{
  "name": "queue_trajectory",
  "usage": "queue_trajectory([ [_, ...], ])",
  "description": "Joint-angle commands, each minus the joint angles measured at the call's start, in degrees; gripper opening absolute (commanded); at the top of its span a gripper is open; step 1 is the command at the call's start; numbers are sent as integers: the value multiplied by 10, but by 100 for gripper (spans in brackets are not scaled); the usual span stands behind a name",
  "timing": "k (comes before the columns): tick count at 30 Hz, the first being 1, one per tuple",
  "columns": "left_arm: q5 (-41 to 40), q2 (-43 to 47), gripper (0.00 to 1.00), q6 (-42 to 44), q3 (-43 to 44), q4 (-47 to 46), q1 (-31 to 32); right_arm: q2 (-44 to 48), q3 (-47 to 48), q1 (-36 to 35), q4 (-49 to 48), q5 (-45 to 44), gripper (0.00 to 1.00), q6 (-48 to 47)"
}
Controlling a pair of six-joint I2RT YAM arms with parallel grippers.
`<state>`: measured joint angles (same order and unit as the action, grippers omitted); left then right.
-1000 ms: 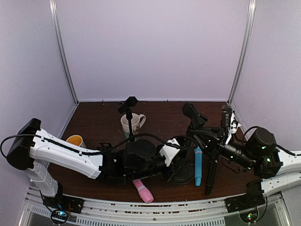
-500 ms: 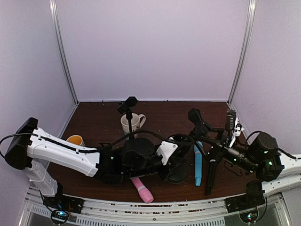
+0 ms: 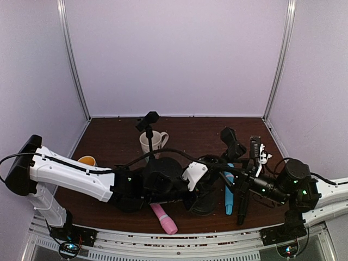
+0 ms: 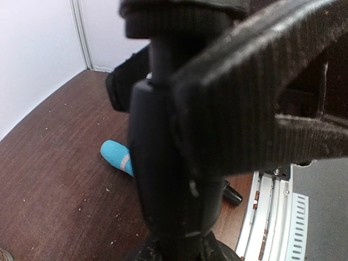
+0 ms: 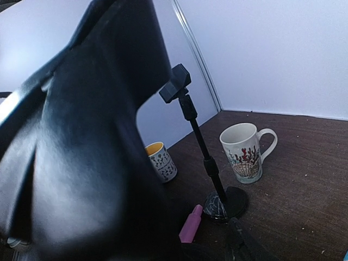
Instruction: Attach the microphones to the stand
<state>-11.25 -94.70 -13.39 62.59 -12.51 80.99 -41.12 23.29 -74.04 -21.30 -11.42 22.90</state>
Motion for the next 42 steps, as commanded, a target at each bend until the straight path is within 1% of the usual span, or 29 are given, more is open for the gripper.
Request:
queue_trajectory([
  [1, -1, 39, 0, -5, 25, -58, -1, -6, 8, -4, -8, 1, 53, 19],
  [6, -8, 41, 0, -3, 19, -62, -1, -16, 13, -4, 3, 3, 46, 32],
  [9, -10, 42, 0, -4, 18, -61, -1, -23, 13, -4, 4, 10, 39, 38],
  [11, -12, 43, 0, -2, 16, -63, -1, -22, 12, -4, 4, 13, 32, 40],
  [15, -12, 48, 0, 0, 10, -64, -1, -24, 19, -3, 10, 32, 10, 24],
  [17, -1, 55, 0, 7, 4, -67, -2, -22, 26, -4, 23, 50, 2, 7],
  [18, 16, 61, 0, 14, -1, -73, -2, -19, 30, -3, 29, 63, 0, -5],
  [20, 84, 74, 0, 26, -17, -84, -8, -12, 39, -3, 41, 106, 0, -45],
  [22, 148, 87, 0, 35, -26, -84, -16, -6, 47, -3, 52, 170, 0, -96],
  [24, 203, 102, 0, 45, -40, -87, -21, -3, 61, -1, 85, 216, 0, -143],
  [27, 254, 120, 0, 59, -46, -78, -25, -14, 97, 18, 154, 255, 0, -187],
  [29, 273, 128, 0, 63, -43, -67, -25, -25, 114, 41, 178, 287, 0, -191],
  [31, 277, 134, 0, 59, -45, -74, -25, -36, 125, 62, 199, 309, 12, -192],
  [32, 274, 138, 0, 57, -49, -83, -25, -40, 132, 69, 215, 307, 21, -196],
  [33, 267, 144, 0, 55, -54, -90, -25, -40, 137, 76, 232, 292, 32, -201],
  [34, 257, 149, 0, 53, -58, -96, -25, -35, 139, 80, 247, 252, 39, -204],
  [36, 243, 156, 0, 55, -68, -107, -25, -15, 135, 90, 259, 184, 46, -197],
  [37, 237, 159, 0, 54, -71, -111, -26, -2, 129, 95, 258, 166, 48, -189],
  [40, 211, 160, 0, 51, -76, -113, -27, 35, 118, 111, 254, 160, 53, -165],
  [42, 170, 156, 0, 44, -74, -105, -27, 55, 109, 112, 246, 177, 55, -153],
])
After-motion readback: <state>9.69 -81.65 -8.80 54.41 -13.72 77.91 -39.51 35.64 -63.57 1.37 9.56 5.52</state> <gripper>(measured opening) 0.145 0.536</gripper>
